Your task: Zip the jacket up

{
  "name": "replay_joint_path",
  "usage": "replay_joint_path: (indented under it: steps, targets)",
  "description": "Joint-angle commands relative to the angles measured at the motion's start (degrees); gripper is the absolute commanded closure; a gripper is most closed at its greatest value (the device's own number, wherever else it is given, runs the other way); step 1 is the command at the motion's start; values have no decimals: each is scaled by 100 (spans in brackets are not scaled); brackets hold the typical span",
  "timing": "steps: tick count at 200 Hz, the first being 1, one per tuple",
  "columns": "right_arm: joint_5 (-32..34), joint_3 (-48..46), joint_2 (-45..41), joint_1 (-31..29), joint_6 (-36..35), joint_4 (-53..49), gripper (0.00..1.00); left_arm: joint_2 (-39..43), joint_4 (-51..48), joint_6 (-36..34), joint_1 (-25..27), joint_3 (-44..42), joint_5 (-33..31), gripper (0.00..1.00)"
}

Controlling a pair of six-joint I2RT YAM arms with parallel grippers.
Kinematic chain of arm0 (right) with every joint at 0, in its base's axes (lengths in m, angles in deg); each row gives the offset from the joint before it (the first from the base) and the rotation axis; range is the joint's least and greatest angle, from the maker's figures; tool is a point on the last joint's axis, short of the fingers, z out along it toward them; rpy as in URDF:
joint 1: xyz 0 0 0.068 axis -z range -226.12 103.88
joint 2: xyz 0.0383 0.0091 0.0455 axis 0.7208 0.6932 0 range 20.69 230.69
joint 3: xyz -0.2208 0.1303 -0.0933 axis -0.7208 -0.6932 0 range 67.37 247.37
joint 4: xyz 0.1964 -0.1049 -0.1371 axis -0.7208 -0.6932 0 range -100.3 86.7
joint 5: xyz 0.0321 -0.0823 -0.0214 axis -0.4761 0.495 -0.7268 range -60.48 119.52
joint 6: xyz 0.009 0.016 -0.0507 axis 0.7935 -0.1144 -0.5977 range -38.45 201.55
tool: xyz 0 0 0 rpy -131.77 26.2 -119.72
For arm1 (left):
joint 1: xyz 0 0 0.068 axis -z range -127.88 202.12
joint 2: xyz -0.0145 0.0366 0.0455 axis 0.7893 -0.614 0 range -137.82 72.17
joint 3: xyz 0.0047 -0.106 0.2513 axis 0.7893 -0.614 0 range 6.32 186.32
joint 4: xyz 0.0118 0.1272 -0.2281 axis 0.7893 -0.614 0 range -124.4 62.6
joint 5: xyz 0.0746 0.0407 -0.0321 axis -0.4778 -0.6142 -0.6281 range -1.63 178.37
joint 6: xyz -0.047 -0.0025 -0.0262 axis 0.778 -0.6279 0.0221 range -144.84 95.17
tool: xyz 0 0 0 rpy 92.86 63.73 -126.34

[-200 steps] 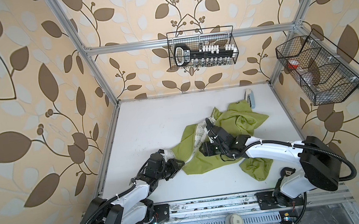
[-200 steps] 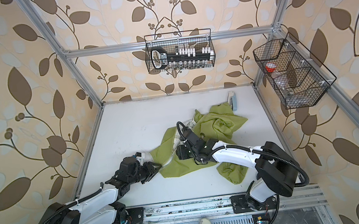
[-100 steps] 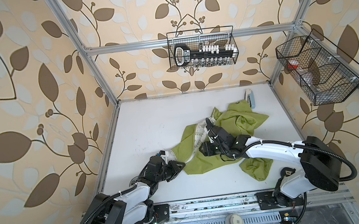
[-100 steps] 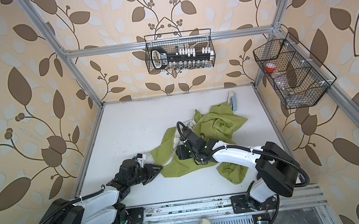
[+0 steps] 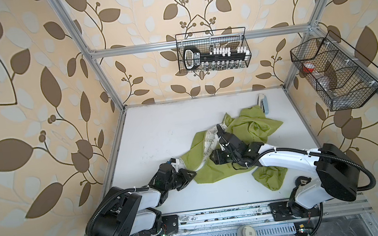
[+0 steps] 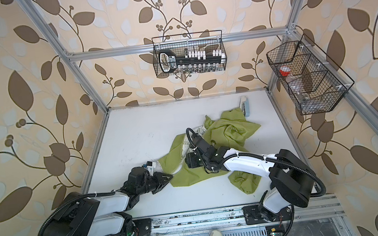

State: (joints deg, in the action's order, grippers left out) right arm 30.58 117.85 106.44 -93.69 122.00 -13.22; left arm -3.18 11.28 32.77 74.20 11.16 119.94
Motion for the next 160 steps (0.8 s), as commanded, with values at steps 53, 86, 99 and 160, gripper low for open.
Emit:
replay_joint_path:
  steps: [53, 86, 99, 160]
  targets:
    - [-38, 36, 31, -24, 2, -10, 39, -247, 692, 54, -20, 217, 174, 77]
    - [-49, 56, 36, -24, -6, -13, 39, -425, 784, 32, -20, 347, 267, 78]
    - [-46, 58, 18, -23, -10, -28, 39, -568, 861, 38, -20, 417, 346, 79]
    - [-284, 39, -308, 37, -177, 82, 39, -1041, 1942, 337, -20, 355, 654, 100]
